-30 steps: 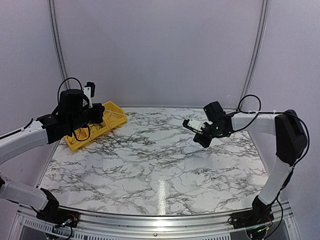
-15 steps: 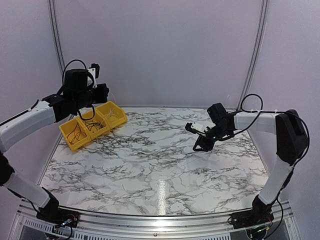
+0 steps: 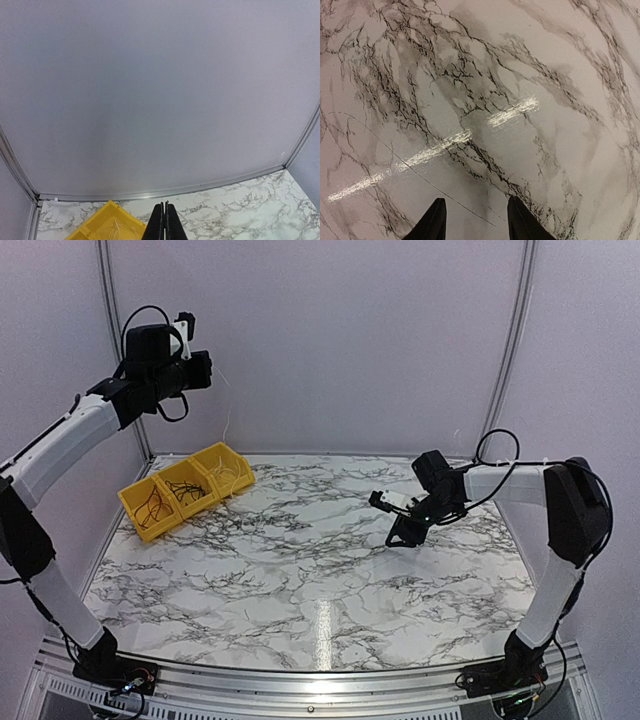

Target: Untangle the cables

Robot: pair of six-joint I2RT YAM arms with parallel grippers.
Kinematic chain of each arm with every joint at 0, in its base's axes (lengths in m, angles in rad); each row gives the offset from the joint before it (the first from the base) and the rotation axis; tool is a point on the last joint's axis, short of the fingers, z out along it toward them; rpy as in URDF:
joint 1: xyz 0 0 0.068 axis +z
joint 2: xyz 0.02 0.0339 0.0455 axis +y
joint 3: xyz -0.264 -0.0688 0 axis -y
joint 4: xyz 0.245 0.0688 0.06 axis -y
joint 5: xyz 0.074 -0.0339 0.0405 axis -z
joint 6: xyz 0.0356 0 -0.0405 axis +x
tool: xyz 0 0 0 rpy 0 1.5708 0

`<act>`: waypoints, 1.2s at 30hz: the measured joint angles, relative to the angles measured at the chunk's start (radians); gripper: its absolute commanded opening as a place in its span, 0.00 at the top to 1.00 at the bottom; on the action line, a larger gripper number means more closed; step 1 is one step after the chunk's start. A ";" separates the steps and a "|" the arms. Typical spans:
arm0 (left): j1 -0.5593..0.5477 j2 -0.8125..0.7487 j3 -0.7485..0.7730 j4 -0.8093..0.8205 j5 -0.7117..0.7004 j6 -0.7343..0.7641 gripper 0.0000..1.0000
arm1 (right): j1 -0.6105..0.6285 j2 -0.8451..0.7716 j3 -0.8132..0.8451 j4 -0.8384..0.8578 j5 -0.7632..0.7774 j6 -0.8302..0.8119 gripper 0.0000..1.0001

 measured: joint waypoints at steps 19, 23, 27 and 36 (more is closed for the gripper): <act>0.185 0.400 0.615 -0.072 0.111 0.006 1.00 | 0.000 0.072 0.000 -0.005 0.030 -0.008 0.57; 0.225 0.438 0.600 -0.071 0.145 -0.029 1.00 | 0.000 0.077 0.000 -0.008 0.041 -0.009 0.57; 0.237 0.481 0.580 -0.072 0.179 -0.048 1.00 | 0.000 0.083 0.000 -0.008 0.044 -0.011 0.57; 0.236 0.489 0.572 -0.060 0.246 -0.079 1.00 | 0.000 0.103 0.000 -0.014 0.050 -0.012 0.56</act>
